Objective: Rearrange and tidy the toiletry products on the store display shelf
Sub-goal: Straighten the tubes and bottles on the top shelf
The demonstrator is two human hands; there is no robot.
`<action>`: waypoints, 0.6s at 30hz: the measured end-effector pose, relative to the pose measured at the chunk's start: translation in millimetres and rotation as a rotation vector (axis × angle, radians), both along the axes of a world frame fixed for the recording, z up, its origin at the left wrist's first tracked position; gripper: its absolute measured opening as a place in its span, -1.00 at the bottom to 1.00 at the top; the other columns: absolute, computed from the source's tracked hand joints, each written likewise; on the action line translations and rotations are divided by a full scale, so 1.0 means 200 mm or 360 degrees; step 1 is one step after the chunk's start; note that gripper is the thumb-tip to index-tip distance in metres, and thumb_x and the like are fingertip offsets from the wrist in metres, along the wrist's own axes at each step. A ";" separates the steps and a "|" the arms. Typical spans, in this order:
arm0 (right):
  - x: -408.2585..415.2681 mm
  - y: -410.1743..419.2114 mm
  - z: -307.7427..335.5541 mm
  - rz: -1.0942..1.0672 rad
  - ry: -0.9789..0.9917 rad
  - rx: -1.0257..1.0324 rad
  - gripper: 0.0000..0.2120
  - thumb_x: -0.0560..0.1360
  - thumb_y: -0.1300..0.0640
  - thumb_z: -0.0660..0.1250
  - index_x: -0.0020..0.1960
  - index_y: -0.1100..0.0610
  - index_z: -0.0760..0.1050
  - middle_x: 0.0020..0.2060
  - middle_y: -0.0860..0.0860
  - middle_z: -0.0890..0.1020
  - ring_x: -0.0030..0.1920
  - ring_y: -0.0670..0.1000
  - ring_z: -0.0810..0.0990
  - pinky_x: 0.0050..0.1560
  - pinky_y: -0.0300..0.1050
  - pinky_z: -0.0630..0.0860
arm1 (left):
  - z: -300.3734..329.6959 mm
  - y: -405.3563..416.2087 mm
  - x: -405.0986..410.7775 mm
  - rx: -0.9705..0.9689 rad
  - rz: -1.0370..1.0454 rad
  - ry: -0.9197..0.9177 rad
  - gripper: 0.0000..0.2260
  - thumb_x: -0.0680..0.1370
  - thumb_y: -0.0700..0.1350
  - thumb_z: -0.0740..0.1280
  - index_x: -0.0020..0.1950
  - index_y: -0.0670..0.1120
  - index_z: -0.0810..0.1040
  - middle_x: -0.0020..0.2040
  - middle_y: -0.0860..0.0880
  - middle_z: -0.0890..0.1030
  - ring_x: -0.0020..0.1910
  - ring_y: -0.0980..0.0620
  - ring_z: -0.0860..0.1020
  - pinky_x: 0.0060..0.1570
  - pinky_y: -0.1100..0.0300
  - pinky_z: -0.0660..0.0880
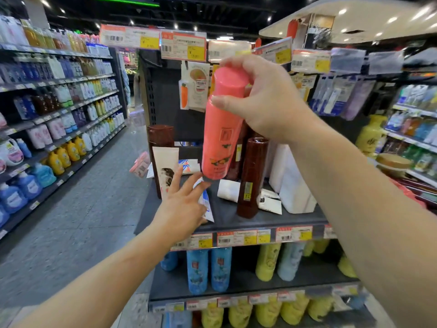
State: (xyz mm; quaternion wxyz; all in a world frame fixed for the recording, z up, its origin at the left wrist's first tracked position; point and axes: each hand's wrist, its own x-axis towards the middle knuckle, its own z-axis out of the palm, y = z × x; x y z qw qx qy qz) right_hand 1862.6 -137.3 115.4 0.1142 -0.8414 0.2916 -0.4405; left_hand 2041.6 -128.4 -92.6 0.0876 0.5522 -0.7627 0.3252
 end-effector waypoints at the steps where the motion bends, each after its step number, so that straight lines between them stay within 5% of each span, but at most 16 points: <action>1: -0.03 0.02 0.01 0.0003 -0.0010 -0.0004 -0.48 0.43 0.00 0.47 0.34 0.04 0.41 0.16 -0.09 0.51 0.12 -0.07 0.53 0.16 -0.14 0.53 | 0.01 0.01 0.00 0.0009 0.0008 0.0005 -0.83 0.25 0.14 0.54 -0.33 0.08 0.69 0.21 -0.12 0.58 0.34 -0.25 0.40 0.37 -0.38 -0.08; 6: -0.20 0.10 0.03 0.0081 -0.0074 0.0037 -0.44 0.41 -0.03 0.48 0.35 0.05 0.42 0.13 -0.13 0.55 0.01 -0.20 0.55 0.09 -0.29 0.53 | 0.04 0.08 -0.02 0.0012 0.0085 0.0300 -0.71 0.31 0.30 0.46 -0.26 0.10 0.72 0.21 -0.07 0.59 0.31 -0.23 0.44 0.38 -0.34 -0.07; 11: -0.41 0.13 0.00 0.0215 -0.0029 0.0123 -0.43 0.40 -0.04 0.49 0.35 0.07 0.44 0.16 -0.09 0.57 0.05 -0.14 0.58 0.12 -0.16 0.56 | 0.04 0.18 -0.12 0.0124 0.0235 0.0764 -0.44 0.26 0.51 0.16 -0.08 0.18 0.70 0.32 0.03 0.49 0.45 -0.15 0.23 0.43 -0.22 -0.24; 18: -0.74 0.11 -0.19 0.0384 0.0134 0.0403 -0.43 0.36 0.00 0.52 0.33 0.01 0.46 0.14 -0.13 0.58 0.01 -0.20 0.58 -0.03 -0.37 0.54 | -0.04 0.35 -0.57 0.0341 0.0177 0.0985 -0.27 0.21 0.59 0.08 0.11 0.19 0.64 0.37 0.05 0.44 0.43 -0.10 0.27 0.37 -0.14 0.13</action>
